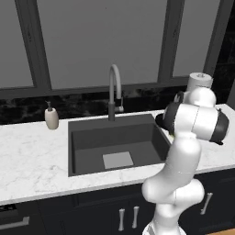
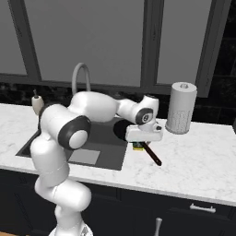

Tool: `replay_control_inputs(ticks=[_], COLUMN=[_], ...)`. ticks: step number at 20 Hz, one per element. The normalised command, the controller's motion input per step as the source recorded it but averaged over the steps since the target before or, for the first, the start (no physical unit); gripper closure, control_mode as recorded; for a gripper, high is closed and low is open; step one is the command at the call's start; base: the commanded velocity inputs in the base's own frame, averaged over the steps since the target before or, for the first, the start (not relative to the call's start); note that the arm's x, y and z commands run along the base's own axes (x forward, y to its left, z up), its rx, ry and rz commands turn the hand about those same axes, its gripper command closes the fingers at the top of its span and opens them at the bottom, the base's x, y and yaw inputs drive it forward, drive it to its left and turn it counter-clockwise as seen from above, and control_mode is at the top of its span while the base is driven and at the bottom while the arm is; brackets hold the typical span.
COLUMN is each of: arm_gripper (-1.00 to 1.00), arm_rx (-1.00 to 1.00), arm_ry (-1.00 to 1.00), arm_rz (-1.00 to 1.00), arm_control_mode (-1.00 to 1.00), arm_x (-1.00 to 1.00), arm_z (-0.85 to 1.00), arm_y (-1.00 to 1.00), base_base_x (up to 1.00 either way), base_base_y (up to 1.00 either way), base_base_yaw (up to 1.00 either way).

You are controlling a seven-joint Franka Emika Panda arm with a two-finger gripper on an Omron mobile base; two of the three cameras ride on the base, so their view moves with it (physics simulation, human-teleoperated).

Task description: Pick the pan and sponge and place them into the sink. Then turn on the water.

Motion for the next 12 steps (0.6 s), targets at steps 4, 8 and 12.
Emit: replay_control_inputs(ticks=[4, 8, 12], arm_gripper=[1.00, 1.00, 1.00], arm_rx=[0.00, 0.00, 0.00], arm_ry=[-0.01, 0.00, 0.00], arm_rz=[0.19, 0.17, 0.16], arm_control_mode=[-1.00, -1.00, -1.00], arm_x=[-0.01, 0.00, 0.05], arm_z=[0.00, 0.00, 0.00], arm_y=[1.00, 1.00, 1.00], base_base_x=[0.00, 0.00, 0.00], base_base_y=[0.00, 0.00, 0.00], base_base_yaw=[0.00, 0.00, 0.00])
